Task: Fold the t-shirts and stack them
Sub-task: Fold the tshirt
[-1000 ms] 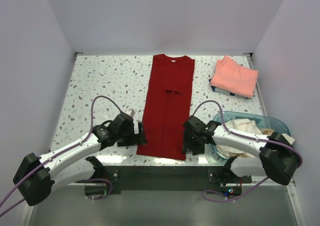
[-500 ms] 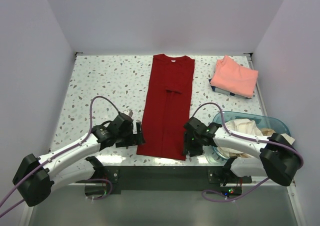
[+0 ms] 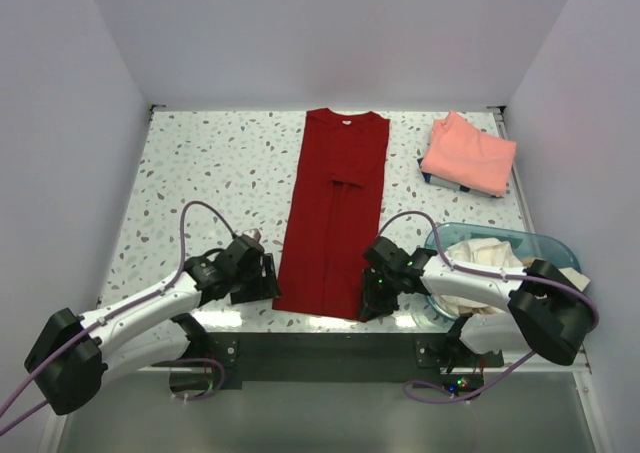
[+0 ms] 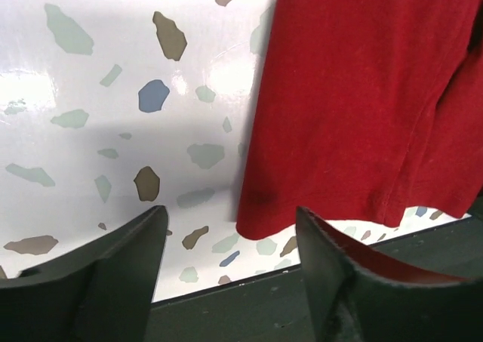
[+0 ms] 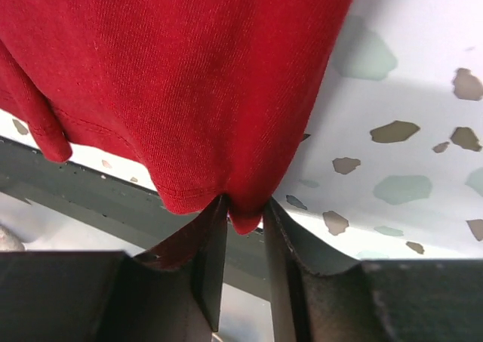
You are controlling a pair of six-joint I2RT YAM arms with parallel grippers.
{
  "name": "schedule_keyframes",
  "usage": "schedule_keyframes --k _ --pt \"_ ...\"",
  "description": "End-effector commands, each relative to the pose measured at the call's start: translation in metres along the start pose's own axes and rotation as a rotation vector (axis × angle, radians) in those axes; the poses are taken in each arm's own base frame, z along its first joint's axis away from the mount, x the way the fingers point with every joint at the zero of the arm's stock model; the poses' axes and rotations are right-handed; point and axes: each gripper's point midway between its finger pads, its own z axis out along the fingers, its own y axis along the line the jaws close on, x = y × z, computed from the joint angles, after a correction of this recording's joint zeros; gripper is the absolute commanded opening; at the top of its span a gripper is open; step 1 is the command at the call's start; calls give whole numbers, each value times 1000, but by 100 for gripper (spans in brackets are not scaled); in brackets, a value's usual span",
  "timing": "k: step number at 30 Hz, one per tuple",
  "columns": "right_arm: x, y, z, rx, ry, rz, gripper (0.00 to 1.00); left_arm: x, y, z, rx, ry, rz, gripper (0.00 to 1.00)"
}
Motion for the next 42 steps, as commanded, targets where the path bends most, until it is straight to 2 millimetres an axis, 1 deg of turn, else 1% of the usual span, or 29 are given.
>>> schedule_keyframes --k 1,2,3,6,9,11,12,15,20,24,26,29,30,31,32,38,42 --pt "7 -17 10 65 14 -6 28 -2 0 7 1 -9 3 70" --pt "6 -17 10 68 10 -5 27 -3 -3 9 11 -10 6 68" --pt "6 -19 8 75 6 -4 27 -1 -3 11 13 -1 9 63" --pt "5 -20 6 87 2 -6 27 4 -4 15 22 31 22 55" --pt "4 -21 3 99 -3 -8 26 6 -5 17 23 48 24 49" --pt "3 -21 2 101 -10 -10 26 6 -6 18 24 51 30 47" --pt "3 -22 2 103 -12 -9 26 6 -7 17 32 54 32 43" --pt "3 -23 0 109 -16 -4 25 10 -7 19 31 76 42 36" --pt "4 -24 -1 118 -12 -3 25 18 -2 22 8 115 46 34" --pt "5 -25 -2 119 -10 4 24 22 4 22 -6 124 38 28" --pt "5 -25 -2 118 -11 4 22 23 4 22 -2 123 35 26" --pt "6 -24 -3 112 -8 7 11 25 4 23 6 132 34 14" --pt "8 -25 -3 115 -3 5 3 29 3 23 17 146 40 7" --pt "9 -26 -3 114 2 7 0 30 3 24 24 152 39 3" --pt "9 -26 -4 111 3 7 0 31 -1 24 41 151 45 0" --pt "18 -27 -6 94 31 9 0 44 1 25 41 181 57 0" --pt "25 -28 -9 85 56 10 0 44 0 18 42 156 54 0"
